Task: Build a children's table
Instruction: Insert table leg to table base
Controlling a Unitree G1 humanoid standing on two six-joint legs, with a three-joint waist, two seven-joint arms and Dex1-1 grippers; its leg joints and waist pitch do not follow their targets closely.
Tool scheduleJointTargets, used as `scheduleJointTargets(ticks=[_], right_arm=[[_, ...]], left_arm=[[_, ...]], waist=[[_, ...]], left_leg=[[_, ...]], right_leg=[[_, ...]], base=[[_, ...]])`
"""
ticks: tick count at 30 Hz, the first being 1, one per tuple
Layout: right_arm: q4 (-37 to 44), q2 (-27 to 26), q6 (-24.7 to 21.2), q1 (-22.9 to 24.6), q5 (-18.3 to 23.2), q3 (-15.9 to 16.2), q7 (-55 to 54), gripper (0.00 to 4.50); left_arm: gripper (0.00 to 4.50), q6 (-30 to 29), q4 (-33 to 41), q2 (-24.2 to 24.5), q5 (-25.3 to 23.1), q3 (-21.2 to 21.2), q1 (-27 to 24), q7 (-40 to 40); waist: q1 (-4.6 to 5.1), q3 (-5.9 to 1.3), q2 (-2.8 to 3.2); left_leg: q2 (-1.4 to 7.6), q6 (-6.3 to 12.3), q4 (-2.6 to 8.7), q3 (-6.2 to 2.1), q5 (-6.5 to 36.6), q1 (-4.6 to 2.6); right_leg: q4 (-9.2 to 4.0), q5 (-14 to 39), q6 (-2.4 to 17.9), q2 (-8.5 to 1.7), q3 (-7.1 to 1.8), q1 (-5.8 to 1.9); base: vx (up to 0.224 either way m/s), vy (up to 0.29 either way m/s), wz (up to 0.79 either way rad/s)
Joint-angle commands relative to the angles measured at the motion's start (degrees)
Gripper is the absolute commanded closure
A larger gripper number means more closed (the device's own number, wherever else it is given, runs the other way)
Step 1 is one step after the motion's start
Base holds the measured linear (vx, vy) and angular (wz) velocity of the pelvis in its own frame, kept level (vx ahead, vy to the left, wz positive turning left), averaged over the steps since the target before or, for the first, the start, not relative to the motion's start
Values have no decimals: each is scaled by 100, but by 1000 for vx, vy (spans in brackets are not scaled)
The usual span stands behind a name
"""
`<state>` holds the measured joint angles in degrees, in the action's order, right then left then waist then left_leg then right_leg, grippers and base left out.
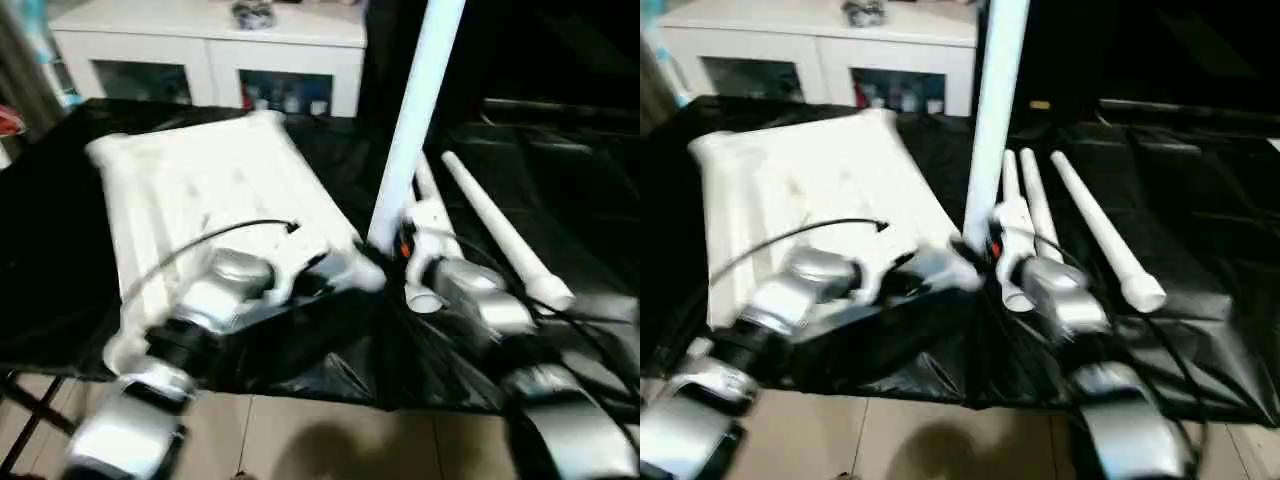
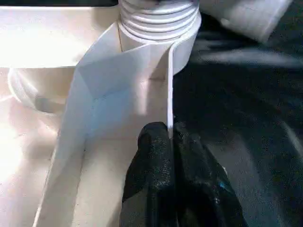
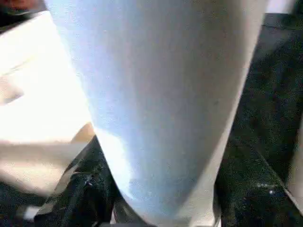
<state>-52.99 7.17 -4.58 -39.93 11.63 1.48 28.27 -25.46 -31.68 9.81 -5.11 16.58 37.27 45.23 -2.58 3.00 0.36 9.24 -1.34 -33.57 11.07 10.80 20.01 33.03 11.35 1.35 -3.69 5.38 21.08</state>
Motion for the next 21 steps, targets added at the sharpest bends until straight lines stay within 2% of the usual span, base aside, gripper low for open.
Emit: scheduleJointTargets(ticks=[1,3,4,7,12,15,16,19,20,21], right_arm=[[-987,-146,-600,419,-263,198,-377,211],[-1072,-249,-571,369,-306,209,-437,211],[-1092,-312,-570,346,-315,217,-425,211],[-1173,-404,-527,286,-340,199,-453,211],[-1354,-482,-436,159,-445,177,-471,211],[-1401,-490,-411,121,-416,133,-424,211],[-1400,-488,-396,110,-394,108,-390,155],[-1348,-470,-290,76,-304,-4,-175,132],[-1342,-466,-273,71,-299,-12,-151,132],[-1301,-449,-195,53,-280,-41,-55,112]], left_arm=[[450,119,785,-299,175,-73,131,-73],[450,149,815,-374,138,6,55,-149],[450,197,792,-375,101,65,30,-155],[450,160,813,-377,84,95,4,-183],[450,-6,1018,-299,89,144,-68,-161],[450,-70,1123,-286,98,164,-119,-137],[450,-89,1147,-283,105,169,-133,-109],[450,-138,1202,-272,152,176,-167,-18],[450,-133,1206,-271,154,175,-170,-12],[450,-97,1220,-258,172,174,-179,33]], waist=[[-7,-221,42],[-5,-231,38],[-4,-231,12],[-3,-232,26],[40,-214,22],[58,-216,20],[58,-221,19],[36,-239,31],[28,-238,25],[14,-272,31]], left_leg=[[504,-274,520,-362,2703,-88],[493,-198,514,-328,2582,-86],[492,-177,514,-317,2563,-92],[495,-163,530,-319,2501,-79],[493,-236,532,-347,2801,-93],[495,-213,545,-360,2758,-48],[497,-211,545,-358,2746,-54],[495,-182,523,-319,2624,-90],[499,-166,526,-313,2562,-74],[507,-138,527,-302,2308,-48]], right_leg=[[-558,2874,960,-715,-376,-45],[-559,2735,951,-692,-389,-35],[-562,2711,956,-686,-394,-28],[-539,2625,962,-679,-396,-36],[-560,2963,880,-691,-384,-8],[-565,2991,819,-697,-383,-26],[-561,2967,818,-693,-389,-22],[-563,2728,945,-688,-410,6],[-560,2628,967,-692,-419,-6],[-511,2253,1062,-679,-422,-40]], base=[[0,0,0],[0,0,0],[0,0,0],[0,0,0],[0,0,0],[0,0,0],[0,0,0],[0,0,0],[0,0,0],[0,0,0]])
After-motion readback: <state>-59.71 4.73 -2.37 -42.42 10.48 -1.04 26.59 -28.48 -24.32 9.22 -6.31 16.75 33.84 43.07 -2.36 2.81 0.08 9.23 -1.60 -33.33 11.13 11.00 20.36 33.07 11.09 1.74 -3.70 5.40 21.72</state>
